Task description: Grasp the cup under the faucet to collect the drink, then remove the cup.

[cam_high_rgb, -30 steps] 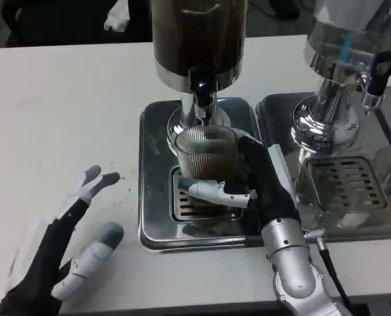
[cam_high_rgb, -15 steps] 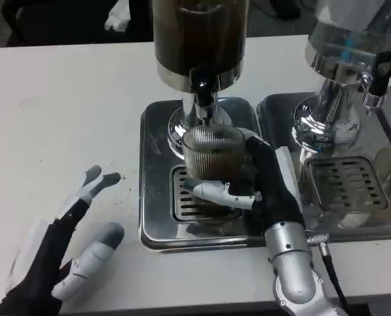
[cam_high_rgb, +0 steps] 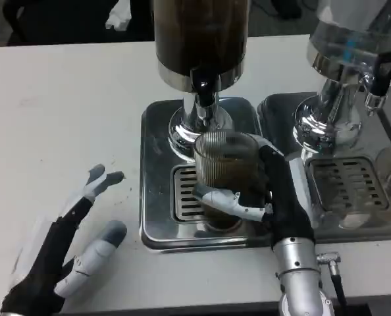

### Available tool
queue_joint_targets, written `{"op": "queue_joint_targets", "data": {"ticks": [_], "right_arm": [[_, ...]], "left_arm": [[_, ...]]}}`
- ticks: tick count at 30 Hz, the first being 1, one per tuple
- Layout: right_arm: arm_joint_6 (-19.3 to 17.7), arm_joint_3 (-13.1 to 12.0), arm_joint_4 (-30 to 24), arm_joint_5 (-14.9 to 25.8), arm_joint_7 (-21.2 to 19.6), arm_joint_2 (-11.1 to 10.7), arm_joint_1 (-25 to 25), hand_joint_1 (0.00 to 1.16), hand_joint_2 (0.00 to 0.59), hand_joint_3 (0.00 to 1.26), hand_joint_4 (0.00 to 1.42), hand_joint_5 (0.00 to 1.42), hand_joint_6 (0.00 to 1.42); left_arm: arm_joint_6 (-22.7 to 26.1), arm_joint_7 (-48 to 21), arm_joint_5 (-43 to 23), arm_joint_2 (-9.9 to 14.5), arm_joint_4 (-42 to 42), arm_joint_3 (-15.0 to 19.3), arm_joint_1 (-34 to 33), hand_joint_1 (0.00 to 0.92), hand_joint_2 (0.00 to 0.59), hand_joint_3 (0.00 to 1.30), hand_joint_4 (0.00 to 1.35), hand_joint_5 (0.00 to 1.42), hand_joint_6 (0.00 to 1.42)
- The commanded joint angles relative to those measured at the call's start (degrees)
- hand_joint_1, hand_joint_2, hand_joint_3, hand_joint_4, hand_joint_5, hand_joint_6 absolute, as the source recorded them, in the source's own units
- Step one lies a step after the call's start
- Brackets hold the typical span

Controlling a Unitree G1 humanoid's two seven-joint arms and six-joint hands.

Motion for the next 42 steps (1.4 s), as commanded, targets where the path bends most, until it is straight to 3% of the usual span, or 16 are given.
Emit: {"op": "queue_joint_targets", "data": {"ticks": [1, 7, 27, 32, 37, 42], "right_arm": [[-1.8, -0.4, -3.8, 0.0, -0.8, 0.3, 1.4, 1.11, 0.121, 0.75, 0.80, 0.86, 1.20], [-1.6, -0.8, -7.0, 0.3, -0.5, 0.0, 3.6, 1.11, 0.121, 0.77, 0.81, 0.88, 1.22], [2.1, -1.2, -26.2, 1.3, 3.7, -0.6, 15.4, 1.08, 0.124, 0.78, 0.82, 0.89, 1.26], [3.1, -1.4, -30.9, 1.5, 4.9, -0.8, 17.8, 1.07, 0.125, 0.78, 0.82, 0.90, 1.27], [5.0, -1.3, -38.0, 2.0, 7.0, -1.1, 21.6, 1.07, 0.126, 0.79, 0.84, 0.91, 1.28], [6.6, -0.3, -44.6, 2.1, 9.3, -1.0, 26.0, 1.06, 0.125, 0.79, 0.85, 0.91, 1.29]], "left_arm": [[-0.1, -0.7, -0.5, 0.4, 0.7, -0.7, -0.8, 0.000, 0.131, 0.21, 0.00, 0.10, 0.00], [-0.3, -1.0, -0.5, 0.5, 1.2, -1.2, -1.2, 0.000, 0.131, 0.20, 0.00, 0.10, 0.00], [-0.8, -0.1, 1.6, 2.4, -0.3, -1.2, -0.5, 0.000, 0.126, 0.19, 0.00, 0.09, 0.00], [0.0, 0.8, 3.1, 4.0, -2.8, -0.2, 0.7, 0.000, 0.125, 0.16, 0.00, 0.07, 0.00], [3.1, 1.9, 8.9, 6.9, -9.3, 1.3, 3.2, 0.000, 0.114, 0.04, 0.00, 0.00, 0.00], [6.0, 2.8, 11.5, 7.8, -14.1, 2.0, 5.8, 0.000, 0.107, 0.00, 0.00, 0.00, 0.00]]}}
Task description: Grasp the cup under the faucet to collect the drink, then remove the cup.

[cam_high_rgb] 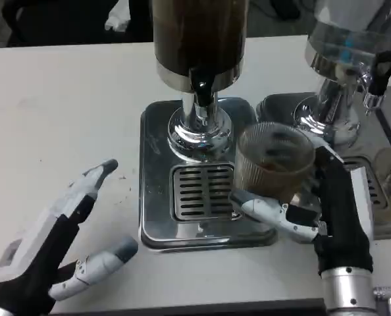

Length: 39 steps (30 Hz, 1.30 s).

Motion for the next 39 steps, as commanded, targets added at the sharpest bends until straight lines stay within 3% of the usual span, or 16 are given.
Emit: {"op": "queue_joint_targets", "data": {"ticks": [1, 10, 15, 22, 33, 39], "right_arm": [[0.5, 0.9, -6.0, 0.8, 1.5, 0.5, 2.6, 1.06, 0.125, 0.79, 0.85, 0.91, 1.29], [2.5, 1.0, -13.5, 1.9, 5.9, -1.3, 6.0, 1.05, 0.124, 0.80, 0.85, 0.92, 1.29], [3.3, 2.2, -15.5, 2.6, 7.7, -1.0, 8.3, 1.05, 0.124, 0.80, 0.85, 0.92, 1.29], [4.1, 2.8, -19.8, 2.4, 8.4, -1.3, 11.2, 1.05, 0.124, 0.80, 0.85, 0.92, 1.30], [5.9, 1.2, -26.5, 5.2, 14.3, -5.3, 14.9, 1.05, 0.124, 0.80, 0.86, 0.92, 1.31], [5.6, 0.8, -28.1, 5.8, 15.4, -6.1, 16.1, 1.05, 0.123, 0.80, 0.86, 0.92, 1.31]], "left_arm": [[2.6, 1.1, 2.3, 1.5, -3.8, 0.8, 2.6, 0.000, 0.106, 0.00, 0.00, 0.00, 0.00], [7.7, 2.7, 10.6, 3.8, -14.3, 2.4, 8.7, 0.000, 0.103, 0.00, 0.00, 0.00, 0.00], [10.4, 4.2, 15.4, 4.4, -19.9, 3.0, 12.5, 0.000, 0.100, 0.00, 0.00, 0.00, 0.00], [12.0, 5.8, 17.0, 4.0, -24.2, 3.3, 18.1, 0.000, 0.102, 0.00, 0.00, 0.00, 0.00], [11.9, 7.7, 18.2, 3.8, -28.3, 3.7, 23.5, 0.000, 0.109, 0.00, 0.00, 0.00, 0.00], [12.5, 8.7, 19.0, 3.3, -29.8, 3.7, 24.5, 0.000, 0.110, 0.00, 0.00, 0.00, 0.00]]}}
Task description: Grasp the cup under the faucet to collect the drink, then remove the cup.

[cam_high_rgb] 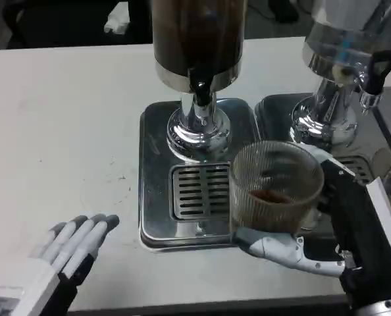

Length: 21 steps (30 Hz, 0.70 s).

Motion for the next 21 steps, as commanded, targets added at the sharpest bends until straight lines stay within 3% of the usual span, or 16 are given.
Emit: {"op": "queue_joint_targets", "data": {"ticks": [1, 11, 21], "right_arm": [[-1.1, -0.4, -2.8, 1.3, 0.3, -0.3, 0.8, 1.05, 0.123, 0.80, 0.86, 0.92, 1.31], [-1.8, -0.1, -3.0, 1.2, -0.4, 0.0, 2.4, 1.04, 0.122, 0.81, 0.86, 0.92, 1.31], [-1.6, -1.2, -2.6, 2.8, 0.2, -0.3, 1.8, 1.04, 0.126, 0.81, 0.86, 0.92, 1.31]], "left_arm": [[0.4, 1.6, 0.9, -0.5, -1.3, 0.1, 0.6, 0.000, 0.110, 0.00, 0.00, 0.00, 0.00], [1.5, 1.6, 0.7, -1.2, -1.0, -0.8, -0.2, 0.000, 0.111, 0.00, 0.00, 0.00, 0.00], [4.2, 0.7, 0.8, -1.7, -3.4, -2.9, -1.7, 0.000, 0.111, 0.00, 0.00, 0.00, 0.00]]}}
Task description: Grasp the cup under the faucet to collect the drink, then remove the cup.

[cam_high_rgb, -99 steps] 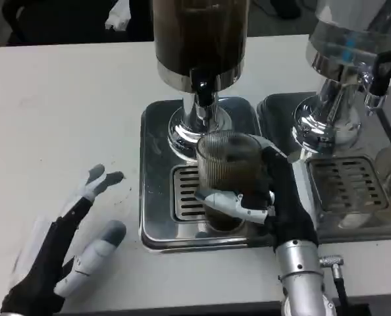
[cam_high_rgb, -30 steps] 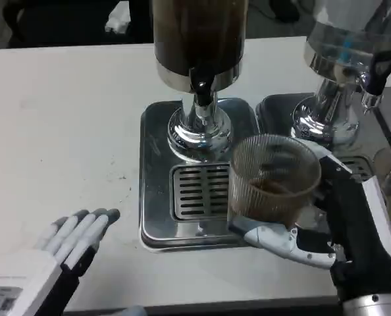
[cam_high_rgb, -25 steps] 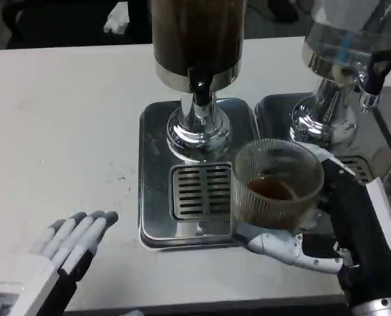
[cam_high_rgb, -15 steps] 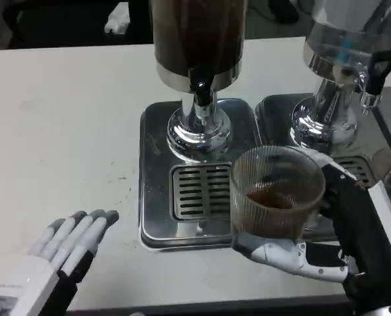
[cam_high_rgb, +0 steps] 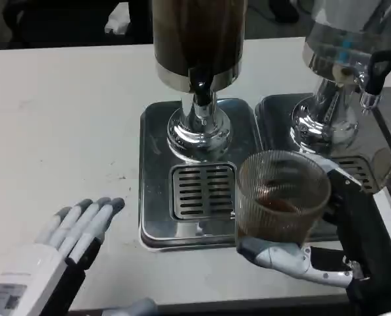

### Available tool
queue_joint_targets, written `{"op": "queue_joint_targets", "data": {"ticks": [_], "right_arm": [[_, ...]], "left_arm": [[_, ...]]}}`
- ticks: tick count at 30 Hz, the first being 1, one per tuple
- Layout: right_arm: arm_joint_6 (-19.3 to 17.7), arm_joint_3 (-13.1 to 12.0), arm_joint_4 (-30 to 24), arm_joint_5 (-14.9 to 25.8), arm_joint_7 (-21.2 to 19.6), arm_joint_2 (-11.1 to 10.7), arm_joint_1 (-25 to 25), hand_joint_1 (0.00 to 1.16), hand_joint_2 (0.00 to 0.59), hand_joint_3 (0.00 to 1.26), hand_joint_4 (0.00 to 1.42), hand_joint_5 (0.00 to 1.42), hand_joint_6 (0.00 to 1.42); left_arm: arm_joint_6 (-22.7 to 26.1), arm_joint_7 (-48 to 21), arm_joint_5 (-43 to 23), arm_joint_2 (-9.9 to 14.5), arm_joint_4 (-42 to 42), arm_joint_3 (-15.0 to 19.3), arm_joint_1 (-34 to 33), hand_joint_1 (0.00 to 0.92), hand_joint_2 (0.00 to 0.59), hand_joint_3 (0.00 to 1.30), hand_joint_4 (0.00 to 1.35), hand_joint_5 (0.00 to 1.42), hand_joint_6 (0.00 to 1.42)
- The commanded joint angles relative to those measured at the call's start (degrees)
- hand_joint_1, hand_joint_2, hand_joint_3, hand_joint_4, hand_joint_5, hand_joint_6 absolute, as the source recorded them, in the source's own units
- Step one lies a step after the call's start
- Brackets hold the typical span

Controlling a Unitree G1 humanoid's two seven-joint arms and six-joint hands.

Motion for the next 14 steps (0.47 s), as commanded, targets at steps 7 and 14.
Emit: {"op": "queue_joint_targets", "data": {"ticks": [7, 14], "right_arm": [[-1.3, -0.5, -1.5, 1.8, -0.2, 0.6, -0.8, 1.04, 0.129, 0.81, 0.86, 0.92, 1.31], [-1.3, -0.2, -1.6, 1.8, -0.4, 0.9, -0.3, 1.03, 0.130, 0.81, 0.86, 0.92, 1.31]], "left_arm": [[1.5, -0.5, 0.3, -0.1, -1.0, -1.4, 0.4, 0.000, 0.111, 0.00, 0.00, 0.00, 0.00], [1.7, -0.7, -0.1, 0.2, -1.3, -1.1, 0.7, 0.000, 0.111, 0.00, 0.00, 0.00, 0.00]]}}
